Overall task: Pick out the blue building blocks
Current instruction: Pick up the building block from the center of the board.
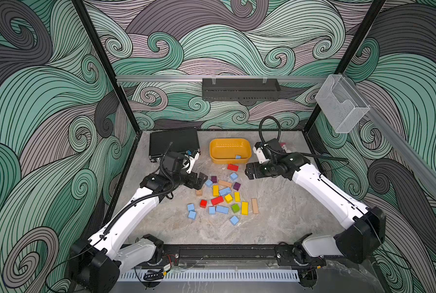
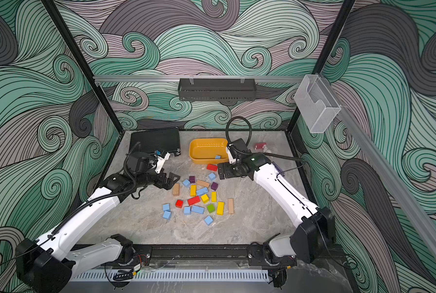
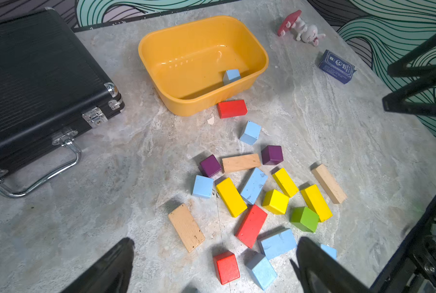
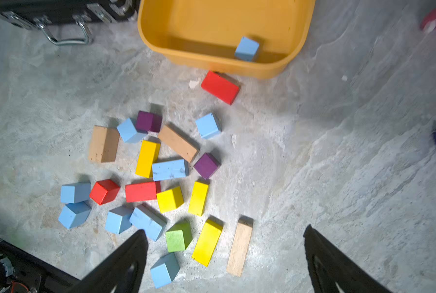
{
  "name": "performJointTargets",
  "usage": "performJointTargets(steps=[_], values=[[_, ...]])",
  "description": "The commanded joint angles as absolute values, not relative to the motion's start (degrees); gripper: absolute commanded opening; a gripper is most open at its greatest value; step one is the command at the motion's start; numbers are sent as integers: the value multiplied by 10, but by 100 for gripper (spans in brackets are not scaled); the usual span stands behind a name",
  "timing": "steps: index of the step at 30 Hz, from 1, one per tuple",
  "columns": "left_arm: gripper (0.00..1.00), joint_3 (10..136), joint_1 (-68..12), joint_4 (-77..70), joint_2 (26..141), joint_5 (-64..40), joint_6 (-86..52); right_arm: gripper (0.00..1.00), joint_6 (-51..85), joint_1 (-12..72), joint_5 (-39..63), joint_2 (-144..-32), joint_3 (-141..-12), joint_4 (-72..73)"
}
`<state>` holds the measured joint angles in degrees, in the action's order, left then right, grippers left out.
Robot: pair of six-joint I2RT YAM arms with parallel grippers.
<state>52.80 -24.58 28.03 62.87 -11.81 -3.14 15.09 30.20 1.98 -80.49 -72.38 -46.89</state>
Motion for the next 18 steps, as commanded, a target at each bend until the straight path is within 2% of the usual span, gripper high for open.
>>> performJointTargets(steps=[1, 9, 18], values=[[99, 522, -252, 294, 621, -133, -47, 93, 155, 311, 30, -800, -697, -459], [99, 496, -252, 282, 623, -125, -65, 85, 115, 314, 74, -841, -689, -411], [99, 485, -252, 270, 642, -118, -79, 78, 88, 318, 83, -937, -733, -403]])
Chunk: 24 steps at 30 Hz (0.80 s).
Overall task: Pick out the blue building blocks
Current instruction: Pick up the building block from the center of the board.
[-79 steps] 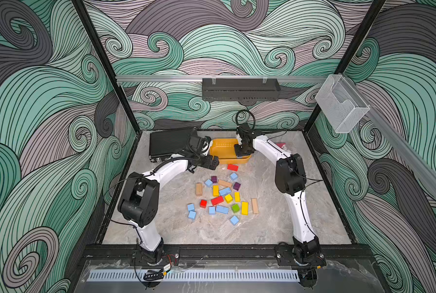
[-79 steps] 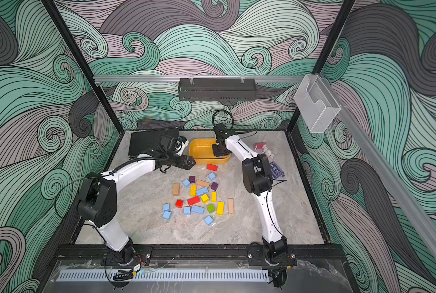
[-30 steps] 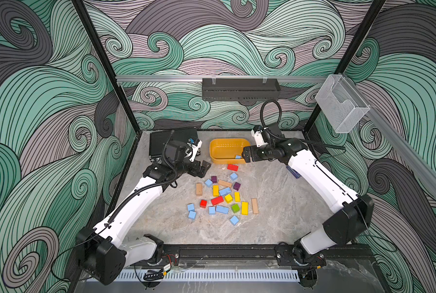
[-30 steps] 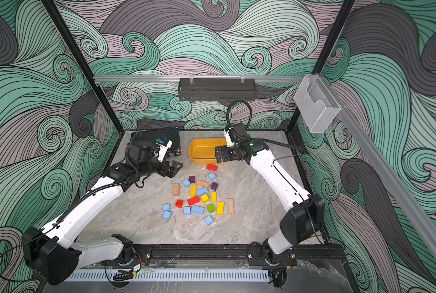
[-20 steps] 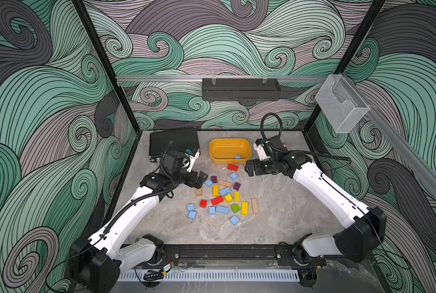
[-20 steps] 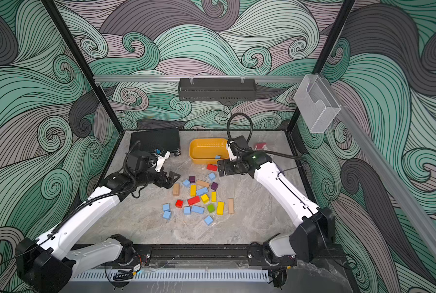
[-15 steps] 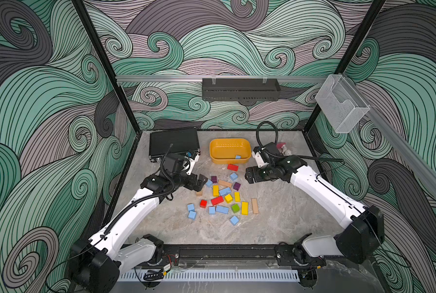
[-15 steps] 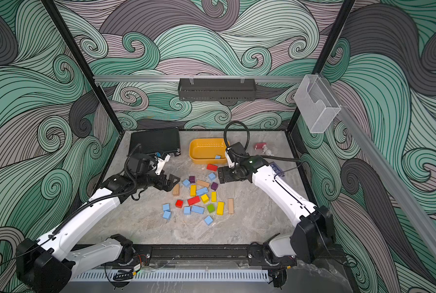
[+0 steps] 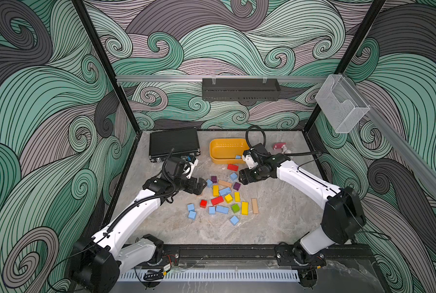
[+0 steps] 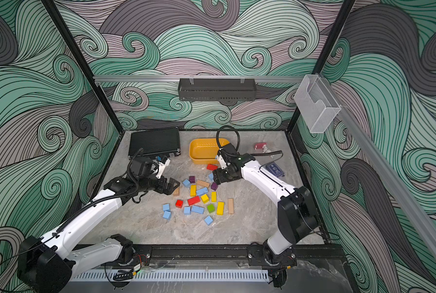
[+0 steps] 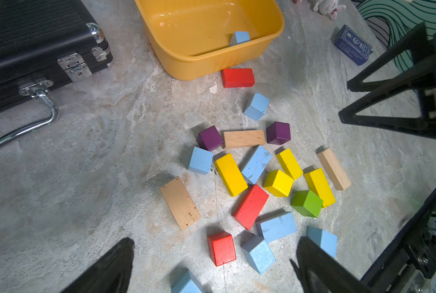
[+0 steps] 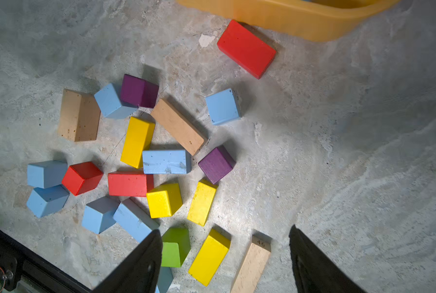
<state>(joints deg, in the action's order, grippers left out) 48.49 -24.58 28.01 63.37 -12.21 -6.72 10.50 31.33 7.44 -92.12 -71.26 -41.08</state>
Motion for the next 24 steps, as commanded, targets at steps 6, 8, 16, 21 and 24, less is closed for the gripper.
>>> performJointTargets(steps=[6, 8, 16, 21, 24], values=[[99, 490, -251, 273, 668, -111, -81, 73, 78, 324, 81, -996, -768, -403], [99, 494, -251, 277, 679, -107, -84, 72, 76, 327, 81, -1014, -781, -403], [99, 509, -251, 281, 717, -94, -102, 68, 71, 335, 71, -1078, -826, -409], [99, 517, -251, 281, 733, -90, -100, 63, 70, 335, 61, -1113, -852, -418], [99, 519, -250, 281, 740, -86, -100, 62, 69, 338, 61, -1129, -862, -418]])
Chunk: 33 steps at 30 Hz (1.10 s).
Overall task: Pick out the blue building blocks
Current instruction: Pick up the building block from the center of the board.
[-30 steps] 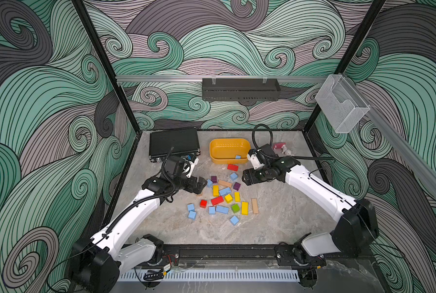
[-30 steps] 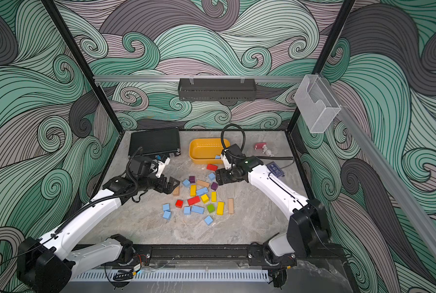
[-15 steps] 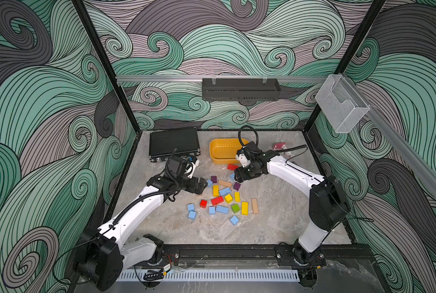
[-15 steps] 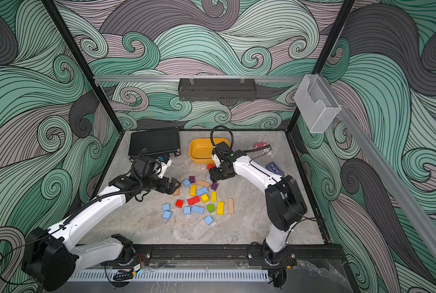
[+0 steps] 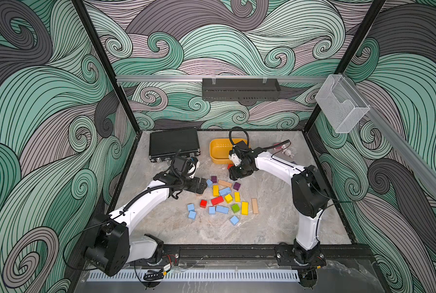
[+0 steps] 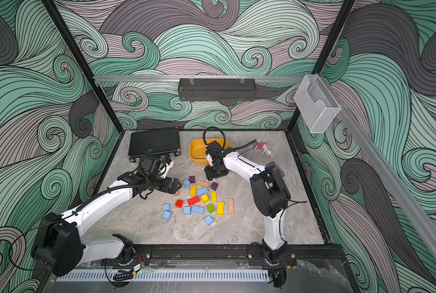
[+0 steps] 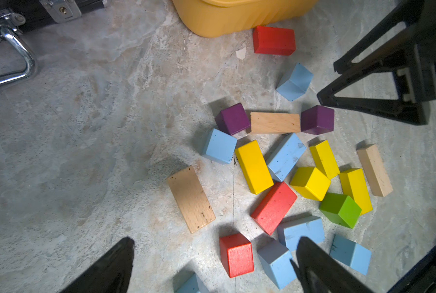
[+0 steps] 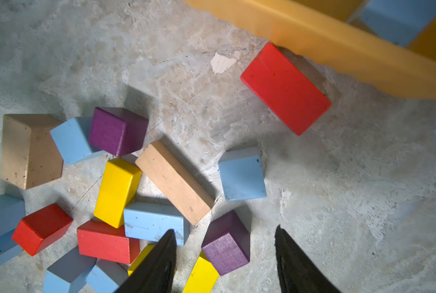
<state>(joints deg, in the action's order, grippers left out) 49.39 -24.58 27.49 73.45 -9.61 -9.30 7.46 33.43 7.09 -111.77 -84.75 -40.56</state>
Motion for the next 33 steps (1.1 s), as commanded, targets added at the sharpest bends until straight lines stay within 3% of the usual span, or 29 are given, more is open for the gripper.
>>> performJointTargets(steps=[1, 33], values=[[99, 519, -250, 280, 743, -85, -99, 61, 69, 339, 62, -1135, -865, -419], [99, 526, -250, 287, 758, -63, -89, 45, 66, 350, -15, -1235, -934, -431]])
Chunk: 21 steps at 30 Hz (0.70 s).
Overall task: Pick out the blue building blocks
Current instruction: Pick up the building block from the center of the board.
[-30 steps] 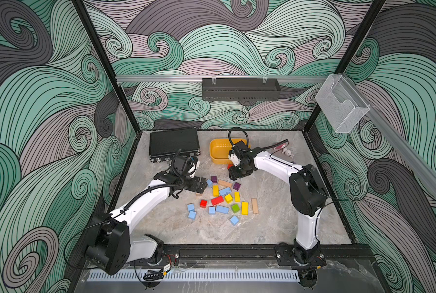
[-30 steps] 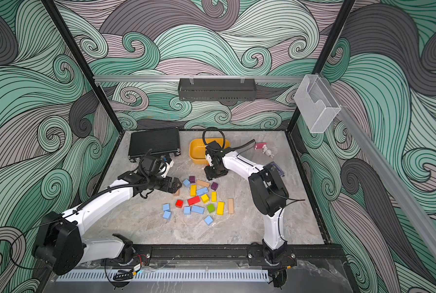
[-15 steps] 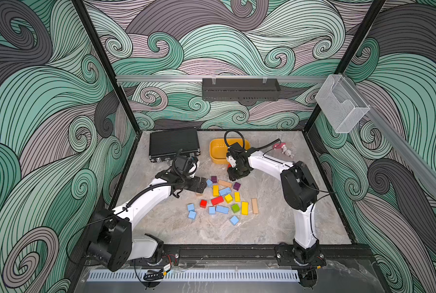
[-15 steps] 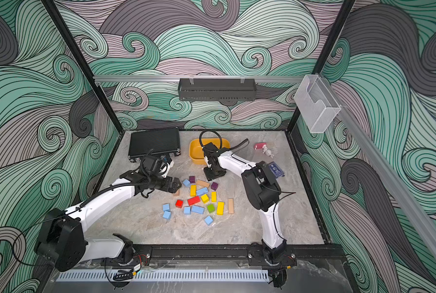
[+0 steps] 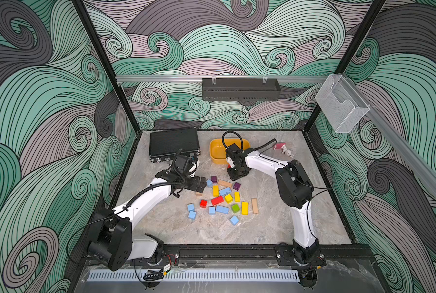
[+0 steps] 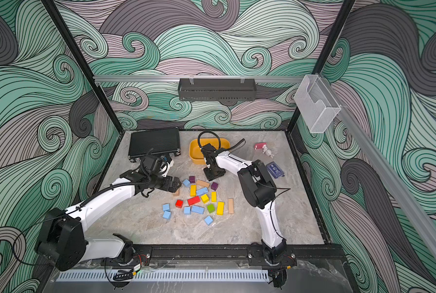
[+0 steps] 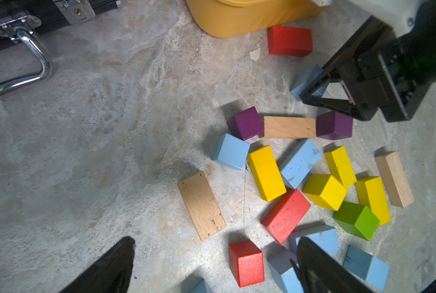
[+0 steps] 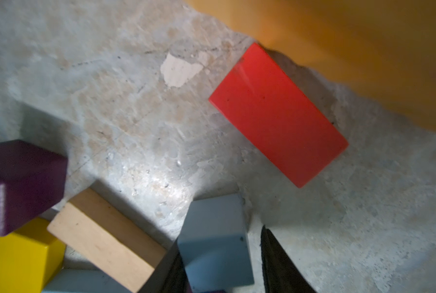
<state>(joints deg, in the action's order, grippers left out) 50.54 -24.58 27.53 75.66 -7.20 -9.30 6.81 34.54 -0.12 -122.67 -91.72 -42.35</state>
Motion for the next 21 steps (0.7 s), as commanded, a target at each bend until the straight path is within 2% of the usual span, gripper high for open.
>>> performJointTargets(steps=[1, 21], values=[[99, 526, -250, 287, 758, -63, -89, 44, 66, 350, -15, -1236, -937, -431], [98, 527, -250, 291, 748, -61, -87, 21, 77, 357, -14, -1210, -918, -431]])
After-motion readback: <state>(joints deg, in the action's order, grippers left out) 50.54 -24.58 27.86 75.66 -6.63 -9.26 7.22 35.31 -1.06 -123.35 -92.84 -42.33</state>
